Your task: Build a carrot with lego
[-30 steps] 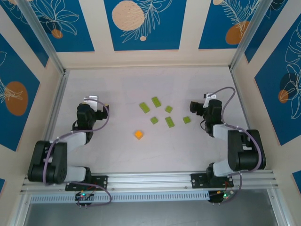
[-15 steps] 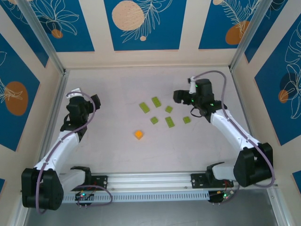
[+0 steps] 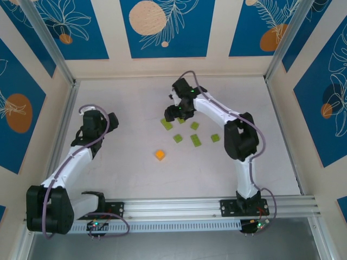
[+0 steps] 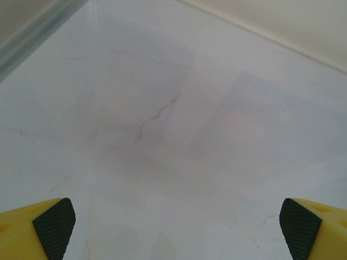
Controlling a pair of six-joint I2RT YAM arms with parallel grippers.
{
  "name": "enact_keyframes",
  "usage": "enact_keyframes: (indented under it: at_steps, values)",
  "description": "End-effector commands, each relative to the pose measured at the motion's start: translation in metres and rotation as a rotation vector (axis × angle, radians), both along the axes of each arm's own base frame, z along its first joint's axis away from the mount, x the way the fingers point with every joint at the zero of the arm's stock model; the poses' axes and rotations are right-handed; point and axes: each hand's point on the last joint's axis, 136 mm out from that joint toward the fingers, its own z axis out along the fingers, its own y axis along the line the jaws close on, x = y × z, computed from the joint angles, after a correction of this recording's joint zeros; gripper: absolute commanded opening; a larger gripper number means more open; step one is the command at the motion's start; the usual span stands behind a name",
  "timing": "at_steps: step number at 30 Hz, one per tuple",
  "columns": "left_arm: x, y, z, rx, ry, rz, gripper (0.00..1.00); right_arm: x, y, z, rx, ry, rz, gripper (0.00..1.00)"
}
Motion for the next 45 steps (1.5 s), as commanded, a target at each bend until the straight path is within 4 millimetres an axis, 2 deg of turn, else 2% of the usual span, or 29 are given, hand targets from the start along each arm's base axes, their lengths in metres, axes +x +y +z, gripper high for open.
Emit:
enact_keyframes:
  at_steps: [1,5,12,24,45]
  values:
    - [0.004,0.0,-0.001,-0.03,0.051,0.015,0.99,-0.012,0.014,0.0,-0.007,0.072,0.065,0.72]
    - [0.009,-0.001,-0.014,-0.032,0.116,0.017,0.99,-0.003,0.03,-0.009,-0.005,0.087,0.097,0.71]
    - [0.014,-0.006,-0.018,-0.035,0.112,-0.008,0.98,0.01,0.038,-0.027,-0.038,0.106,0.129,0.68]
    - [0.022,-0.01,-0.022,-0.044,0.125,-0.026,0.98,0.016,0.033,-0.05,-0.084,0.124,0.173,0.64]
    - [0.021,-0.011,-0.021,-0.048,0.12,-0.033,0.98,0.011,0.035,-0.067,-0.068,0.169,0.209,0.61]
